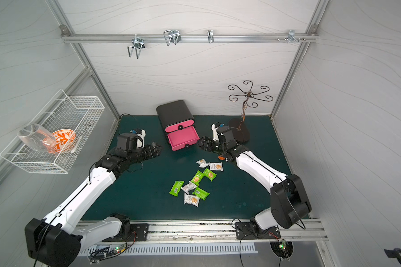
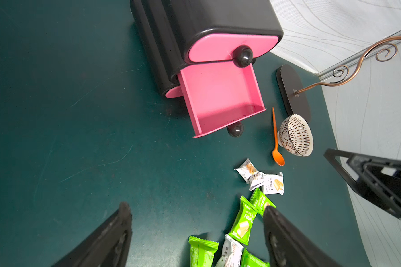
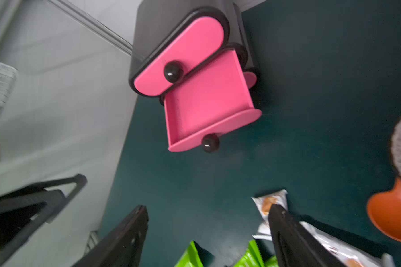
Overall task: Place the cookies into the drawer by color
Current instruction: Open the drawer in the storage box, then pick up the cookie at the center of the board.
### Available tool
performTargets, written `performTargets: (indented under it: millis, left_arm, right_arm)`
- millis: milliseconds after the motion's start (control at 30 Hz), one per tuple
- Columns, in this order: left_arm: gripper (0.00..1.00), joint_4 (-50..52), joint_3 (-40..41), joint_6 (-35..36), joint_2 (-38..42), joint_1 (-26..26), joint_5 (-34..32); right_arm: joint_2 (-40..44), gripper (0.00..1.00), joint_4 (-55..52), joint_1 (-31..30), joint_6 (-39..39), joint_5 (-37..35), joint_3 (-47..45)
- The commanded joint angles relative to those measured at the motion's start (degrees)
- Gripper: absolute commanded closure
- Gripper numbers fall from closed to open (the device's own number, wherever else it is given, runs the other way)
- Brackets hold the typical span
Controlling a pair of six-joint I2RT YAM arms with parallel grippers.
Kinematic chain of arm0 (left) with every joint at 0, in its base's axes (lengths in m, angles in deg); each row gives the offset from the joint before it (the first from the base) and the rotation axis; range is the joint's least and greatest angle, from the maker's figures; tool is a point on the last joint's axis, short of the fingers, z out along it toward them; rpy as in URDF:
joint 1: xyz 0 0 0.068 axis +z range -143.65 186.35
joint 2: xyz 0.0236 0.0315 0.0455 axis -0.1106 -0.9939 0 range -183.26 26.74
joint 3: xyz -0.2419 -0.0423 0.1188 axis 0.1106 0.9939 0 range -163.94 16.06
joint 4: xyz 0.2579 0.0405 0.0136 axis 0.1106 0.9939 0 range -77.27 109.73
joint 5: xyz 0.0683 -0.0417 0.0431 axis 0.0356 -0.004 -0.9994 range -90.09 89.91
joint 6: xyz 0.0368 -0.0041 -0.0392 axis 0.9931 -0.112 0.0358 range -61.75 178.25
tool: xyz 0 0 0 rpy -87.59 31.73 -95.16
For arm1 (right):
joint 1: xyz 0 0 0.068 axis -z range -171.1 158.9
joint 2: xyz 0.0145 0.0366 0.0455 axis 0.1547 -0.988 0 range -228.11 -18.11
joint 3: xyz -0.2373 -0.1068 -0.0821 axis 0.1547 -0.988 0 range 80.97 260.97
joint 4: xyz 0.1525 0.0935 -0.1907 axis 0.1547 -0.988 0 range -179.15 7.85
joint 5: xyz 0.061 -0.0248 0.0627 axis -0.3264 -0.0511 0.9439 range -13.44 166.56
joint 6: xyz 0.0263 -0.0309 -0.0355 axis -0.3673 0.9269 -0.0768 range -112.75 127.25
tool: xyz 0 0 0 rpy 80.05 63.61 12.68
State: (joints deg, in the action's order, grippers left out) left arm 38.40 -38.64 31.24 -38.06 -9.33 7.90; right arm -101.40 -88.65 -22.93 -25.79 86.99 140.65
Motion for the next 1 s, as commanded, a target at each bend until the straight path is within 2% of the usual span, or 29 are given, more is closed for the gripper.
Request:
performTargets:
  millis: [0,267,400,600,667,767,867,967]
  left_arm:
    - [0.11,-3.1,-2.1,0.8,-1.8,-0.4,1.2]
    - [0.11,-3.9,-2.9,0.9,-4.2,-0.8,2.0]
    - [0.11,-4.0,-3.4,0.9,-5.2,-0.8,2.4]
    - [0.1,-4.1,-3.9,1.2,-6.1,-0.8,2.7]
    - [0.1,-4.2,-4.2,1.2,-6.8,-0.8,3.0]
    - [0.1,-4.6,-4.3,0.8,-7.4,-0.8,3.3]
    - [0.1,-5.1,-4.4,0.6,-7.8,-0.8,3.6]
    - [0.1,-5.6,-4.7,0.2,-8.4,-0.8,4.1]
  right_arm:
    - [-2.4,0.15,-12.6,0.4,8.5,0.3,-0.8]
    - [-11.1,0.19,-12.1,-0.8,9.6,4.9,1.1]
    - [-16.0,0.29,-12.2,-0.8,9.3,6.0,2.4]
    - [-19.2,0.58,-10.9,-0.8,10.8,6.2,2.2]
    - [-20.1,0.71,-11.5,-0.7,11.6,6.6,2.6]
    - [-20.6,0.86,-12.9,-0.7,12.4,7.4,3.5]
    - [-19.5,0.97,-12.8,-0.8,12.4,8.1,3.4]
    - [-17.4,1.0,-11.9,-0.9,12.9,8.6,3.0]
